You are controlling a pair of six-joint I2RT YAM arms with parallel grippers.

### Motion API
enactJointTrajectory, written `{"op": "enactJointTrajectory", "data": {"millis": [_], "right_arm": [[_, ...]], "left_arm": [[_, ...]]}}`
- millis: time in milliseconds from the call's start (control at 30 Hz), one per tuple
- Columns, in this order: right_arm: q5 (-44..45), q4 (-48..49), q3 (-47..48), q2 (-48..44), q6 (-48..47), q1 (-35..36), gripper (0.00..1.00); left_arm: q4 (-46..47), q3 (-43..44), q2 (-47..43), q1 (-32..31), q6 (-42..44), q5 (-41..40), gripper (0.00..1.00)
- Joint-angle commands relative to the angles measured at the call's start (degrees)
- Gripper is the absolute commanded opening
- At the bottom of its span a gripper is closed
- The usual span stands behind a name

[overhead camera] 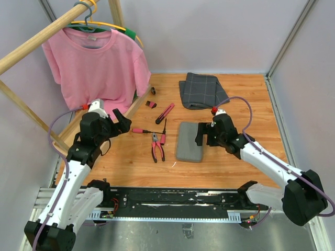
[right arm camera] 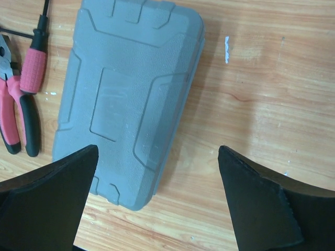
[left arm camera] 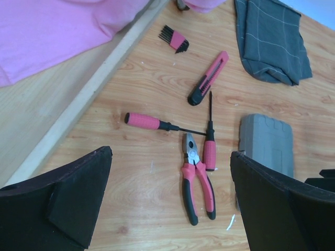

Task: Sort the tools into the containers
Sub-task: Move the storage box to the center of the board.

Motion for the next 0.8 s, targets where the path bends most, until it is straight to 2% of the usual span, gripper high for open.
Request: {"op": "enactJointTrajectory", "data": {"millis": [0, 233, 500, 767], "right_arm": [[0.7, -0.5, -2.5, -2.9, -1.8, -0.5, 0.99], [1.3, -0.4, -4.2, -6.0, -1.3, -0.5, 1.0], [10.8, -1.4, -5.7, -6.6, 6.4, -0.6, 0.98], [8.3, -1.3, -5.1, -5.8, 6.4, -0.8, 0.98]], "left_arm": [[3.9, -1.9, 0.1, 0.5, -2.9, 4.8, 0.99], [5.4, -1.9, 2.9, 0.5, -3.5, 7.1, 0.99], [8.9, -3.0, 3.6, 0.6, -5.5, 11.3, 0.99], [11.1, -4.5, 5.4, 0.4, -6.6, 14.0, 0.97]]}}
